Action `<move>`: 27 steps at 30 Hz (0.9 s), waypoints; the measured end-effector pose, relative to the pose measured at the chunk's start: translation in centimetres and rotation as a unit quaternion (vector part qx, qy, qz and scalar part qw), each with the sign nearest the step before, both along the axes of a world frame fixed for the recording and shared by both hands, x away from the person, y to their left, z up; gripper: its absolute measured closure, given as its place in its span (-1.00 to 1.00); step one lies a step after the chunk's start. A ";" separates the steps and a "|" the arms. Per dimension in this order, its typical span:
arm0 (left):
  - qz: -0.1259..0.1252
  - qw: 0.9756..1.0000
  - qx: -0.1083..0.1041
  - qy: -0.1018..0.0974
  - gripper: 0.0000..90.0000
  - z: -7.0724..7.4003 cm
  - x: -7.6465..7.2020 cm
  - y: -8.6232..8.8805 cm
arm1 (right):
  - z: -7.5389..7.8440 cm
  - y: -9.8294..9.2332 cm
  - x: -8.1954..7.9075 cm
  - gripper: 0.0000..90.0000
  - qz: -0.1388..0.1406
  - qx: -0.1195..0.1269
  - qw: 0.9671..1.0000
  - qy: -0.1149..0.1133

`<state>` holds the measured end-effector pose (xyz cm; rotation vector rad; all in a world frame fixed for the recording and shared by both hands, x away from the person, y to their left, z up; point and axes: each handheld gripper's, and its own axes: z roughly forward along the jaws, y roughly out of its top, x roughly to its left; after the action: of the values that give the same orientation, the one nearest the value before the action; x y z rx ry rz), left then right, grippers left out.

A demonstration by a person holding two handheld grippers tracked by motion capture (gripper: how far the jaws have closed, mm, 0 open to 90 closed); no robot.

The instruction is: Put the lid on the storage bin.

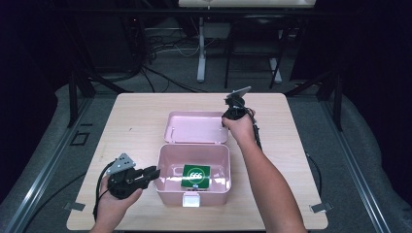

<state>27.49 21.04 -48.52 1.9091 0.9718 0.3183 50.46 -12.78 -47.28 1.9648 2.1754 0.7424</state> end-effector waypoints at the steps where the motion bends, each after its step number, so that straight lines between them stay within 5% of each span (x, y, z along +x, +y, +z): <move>1: 0.000 1.000 0.000 0.000 0.64 0.0 0.0 0.0 | 0.0 0.0 0.0 0.75 0.000 0.000 1.000 0.000; 17: 0.000 1.000 -0.001 -0.001 0.65 0.0 0.0 0.0 | 1.1 0.0 -0.6 0.86 0.002 -0.007 0.999 -0.031; 27: 0.000 1.000 -0.002 0.000 0.65 0.0 0.0 -0.1 | 2.1 -0.5 -1.1 0.88 0.001 0.011 0.999 -0.048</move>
<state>27.48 20.99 -48.53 1.9053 0.9722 0.3167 49.38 -13.25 -45.15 1.8959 2.1236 0.8460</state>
